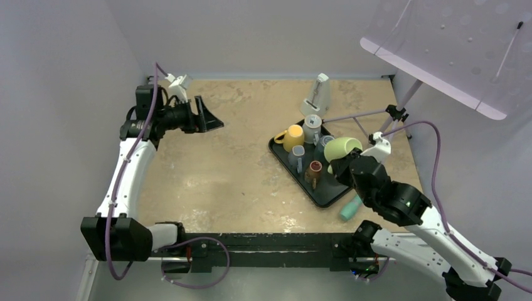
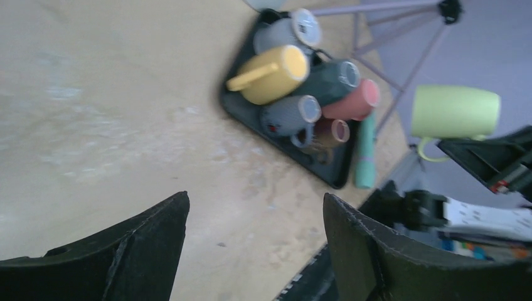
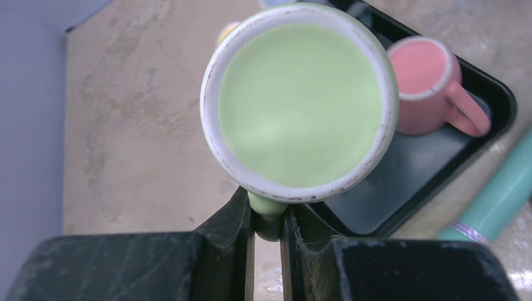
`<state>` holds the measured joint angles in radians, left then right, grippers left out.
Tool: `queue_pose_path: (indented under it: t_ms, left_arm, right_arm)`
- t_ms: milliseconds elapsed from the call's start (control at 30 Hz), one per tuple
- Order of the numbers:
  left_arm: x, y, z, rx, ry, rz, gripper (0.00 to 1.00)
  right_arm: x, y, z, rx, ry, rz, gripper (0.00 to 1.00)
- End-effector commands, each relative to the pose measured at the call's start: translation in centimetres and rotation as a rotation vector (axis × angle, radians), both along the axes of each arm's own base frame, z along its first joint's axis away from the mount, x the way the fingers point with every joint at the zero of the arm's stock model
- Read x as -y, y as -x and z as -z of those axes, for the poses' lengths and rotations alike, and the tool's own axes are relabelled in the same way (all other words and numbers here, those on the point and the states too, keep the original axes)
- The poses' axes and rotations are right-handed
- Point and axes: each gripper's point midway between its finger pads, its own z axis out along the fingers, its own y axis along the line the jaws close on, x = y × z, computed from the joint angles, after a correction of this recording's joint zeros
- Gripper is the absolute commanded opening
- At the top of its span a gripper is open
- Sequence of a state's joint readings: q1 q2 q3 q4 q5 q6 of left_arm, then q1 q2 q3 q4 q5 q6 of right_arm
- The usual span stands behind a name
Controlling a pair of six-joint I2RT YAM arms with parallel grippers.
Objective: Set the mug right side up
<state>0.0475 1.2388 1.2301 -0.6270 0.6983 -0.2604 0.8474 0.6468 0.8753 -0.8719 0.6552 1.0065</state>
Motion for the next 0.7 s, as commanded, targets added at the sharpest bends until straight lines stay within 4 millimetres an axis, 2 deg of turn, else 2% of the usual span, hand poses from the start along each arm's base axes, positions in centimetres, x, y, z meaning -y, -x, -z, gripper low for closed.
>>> queue_pose_path:
  t_ms: [0, 100, 233, 400, 500, 567, 667]
  left_arm:
    - [7.4, 3.9, -4.3, -0.091, 0.275, 0.260, 0.82]
    - [10.0, 5.1, -5.9, -0.140, 0.378, 0.331, 0.84]
    - [12.0, 5.1, -7.7, -0.127, 0.477, 0.374, 0.86]
    - [14.0, 5.1, -9.5, -0.105, 0.581, 0.423, 0.85]
    - [14.3, 4.2, -9.7, -0.116, 0.633, 0.409, 0.84]
    - [14.5, 3.7, -9.5, -0.123, 0.636, 0.399, 0.83]
    - [14.8, 3.4, -9.9, -0.121, 0.657, 0.396, 0.81]
  right_arm:
    - [-4.1, -2.4, -10.1, 0.296, -0.120, -0.168, 0.00]
    - [-6.8, -3.7, -13.5, 0.353, -0.201, -0.205, 0.00]
    - [-11.2, -4.6, -18.7, 0.493, -0.363, -0.326, 0.00]
    - [-15.8, -5.7, -20.9, 0.518, -0.446, -0.440, 0.00]
    - [-17.2, -5.9, -22.4, 0.546, -0.485, -0.483, 0.00]
    - [-17.9, -5.9, -22.7, 0.549, -0.505, -0.500, 0.00]
    - [-19.3, -6.0, -22.1, 0.512, -0.543, -0.536, 0.00]
